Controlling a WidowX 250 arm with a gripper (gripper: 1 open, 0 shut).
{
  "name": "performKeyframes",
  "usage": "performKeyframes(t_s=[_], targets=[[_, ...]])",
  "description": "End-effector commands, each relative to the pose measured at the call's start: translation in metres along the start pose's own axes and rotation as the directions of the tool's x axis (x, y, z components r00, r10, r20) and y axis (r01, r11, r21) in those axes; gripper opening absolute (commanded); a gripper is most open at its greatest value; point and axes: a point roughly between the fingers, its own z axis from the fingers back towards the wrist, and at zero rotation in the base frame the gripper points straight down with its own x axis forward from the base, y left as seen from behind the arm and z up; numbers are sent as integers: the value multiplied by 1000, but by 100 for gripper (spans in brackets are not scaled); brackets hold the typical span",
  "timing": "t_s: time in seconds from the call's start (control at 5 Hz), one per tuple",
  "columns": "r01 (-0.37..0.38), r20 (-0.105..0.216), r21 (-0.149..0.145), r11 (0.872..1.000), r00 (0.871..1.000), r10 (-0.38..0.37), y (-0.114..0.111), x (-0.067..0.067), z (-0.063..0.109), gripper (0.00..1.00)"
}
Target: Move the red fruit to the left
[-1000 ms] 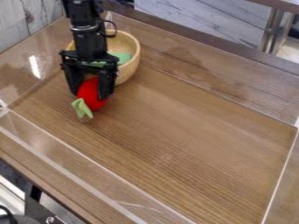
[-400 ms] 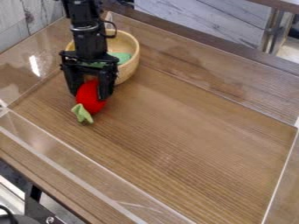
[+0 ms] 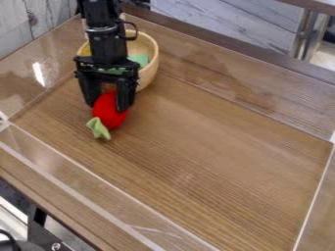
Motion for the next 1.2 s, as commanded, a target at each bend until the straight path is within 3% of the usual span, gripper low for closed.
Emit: performKeyframes(t_s=[0.0,0.2,0.6,1.0], targets=[[76,77,25,997,994,-78,-13,5,26,100],[138,85,30,990,986,-140,-27,2,33,100],[172,115,32,985,978,-175,-21,-4,59,100],[99,173,18,995,980,-101,-48,-14,120,100]])
